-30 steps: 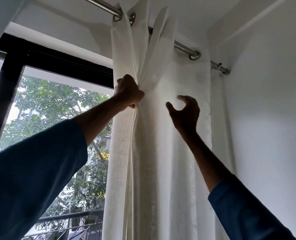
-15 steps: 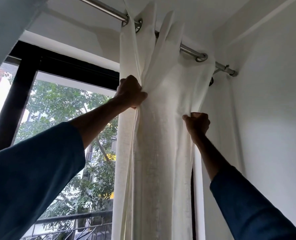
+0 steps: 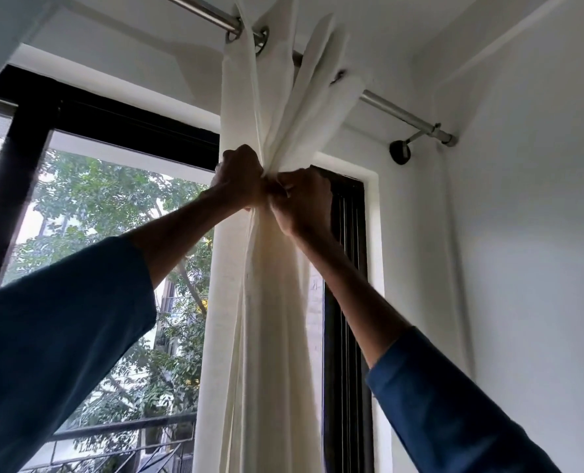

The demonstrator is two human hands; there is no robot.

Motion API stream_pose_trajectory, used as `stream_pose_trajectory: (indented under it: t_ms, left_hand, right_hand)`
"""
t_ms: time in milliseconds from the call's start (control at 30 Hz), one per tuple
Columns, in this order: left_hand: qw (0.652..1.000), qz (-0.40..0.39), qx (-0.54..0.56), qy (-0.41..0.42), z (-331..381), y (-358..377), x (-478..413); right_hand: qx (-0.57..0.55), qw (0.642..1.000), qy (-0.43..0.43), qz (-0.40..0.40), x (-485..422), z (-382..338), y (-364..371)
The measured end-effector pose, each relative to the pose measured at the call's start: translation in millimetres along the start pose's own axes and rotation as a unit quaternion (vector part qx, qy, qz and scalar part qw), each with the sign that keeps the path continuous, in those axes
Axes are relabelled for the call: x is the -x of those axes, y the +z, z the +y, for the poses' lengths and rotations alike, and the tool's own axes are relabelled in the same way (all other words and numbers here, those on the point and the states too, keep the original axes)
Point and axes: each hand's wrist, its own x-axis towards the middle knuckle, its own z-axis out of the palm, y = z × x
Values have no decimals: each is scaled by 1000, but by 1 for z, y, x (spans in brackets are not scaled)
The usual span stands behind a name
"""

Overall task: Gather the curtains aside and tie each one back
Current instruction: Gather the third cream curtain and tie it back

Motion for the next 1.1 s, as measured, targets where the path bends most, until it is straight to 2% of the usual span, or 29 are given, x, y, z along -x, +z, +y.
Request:
stream_pose_trajectory:
  t_ms: [200,333,500,633,767,967,1100]
  left_hand:
    - [999,-3,-12,35,-7,-8,4]
    - [998,8,-50,40,-3,-6,6]
    - [992,60,-89,71,9,7,14]
    - [992,98,-42,67,18,16,23]
    - [989,106,-50,95,23,18,28]
    - [993,60,-78,71,22,16,20]
    - [999,37,-8,15,17,18,14]
  right_hand:
    - [27,999,-8,-17,10,8,-12]
    - [124,990,58,-26,32,38,-28]
    - [164,977,130,29,46,55,-44]
    - [157,980,109,50,44,38,-43]
    - [121,990,64,34,44,9,-30]
    - [85,995,59,13,50,-14,-15]
    - [106,994,21,16,54,-14,-11]
